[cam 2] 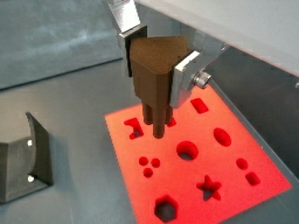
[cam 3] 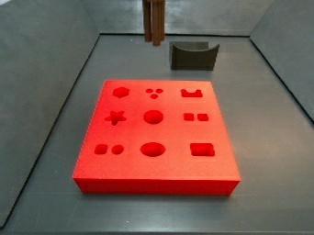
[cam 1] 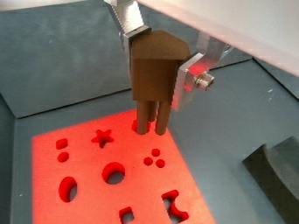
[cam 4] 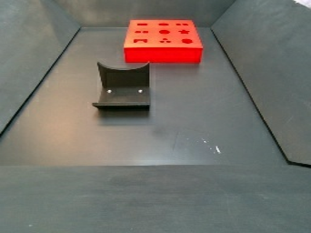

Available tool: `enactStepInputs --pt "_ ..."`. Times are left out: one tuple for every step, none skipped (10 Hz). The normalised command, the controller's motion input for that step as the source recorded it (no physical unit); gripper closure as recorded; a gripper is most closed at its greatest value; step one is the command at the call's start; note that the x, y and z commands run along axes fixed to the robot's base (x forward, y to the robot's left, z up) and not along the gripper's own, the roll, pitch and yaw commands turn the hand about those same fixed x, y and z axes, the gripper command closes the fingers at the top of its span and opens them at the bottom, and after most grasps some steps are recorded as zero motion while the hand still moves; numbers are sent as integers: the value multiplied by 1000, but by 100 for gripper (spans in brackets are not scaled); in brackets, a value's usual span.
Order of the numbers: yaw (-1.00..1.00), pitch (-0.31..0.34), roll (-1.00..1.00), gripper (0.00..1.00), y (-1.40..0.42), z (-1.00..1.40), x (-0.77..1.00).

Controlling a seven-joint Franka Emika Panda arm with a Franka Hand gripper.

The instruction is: Insert the 3 prong object.

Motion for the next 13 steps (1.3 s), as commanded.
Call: enactStepInputs --pt "-191 394 237 100 0 -246 443" --pt "-194 437 250 100 0 -109 354" --pt "-194 431 256 100 0 -120 363" --pt "-177 426 223 100 0 -157 311" --pt "-166 457 143 100 0 -140 249" --pt "-157 444 91 100 0 -226 269" --pt "-131 169 0 100 17 -663 229" --pt "-137 0 -33 100 80 -671 89" --pt "-120 0 -13 100 100 -463 0" --pt "-126 59 0 100 54 -214 0" --pt "-126 56 0 100 60 -266 0" --pt "-140 50 0 100 46 -351 0" --pt "-223 46 0 100 0 -417 34"
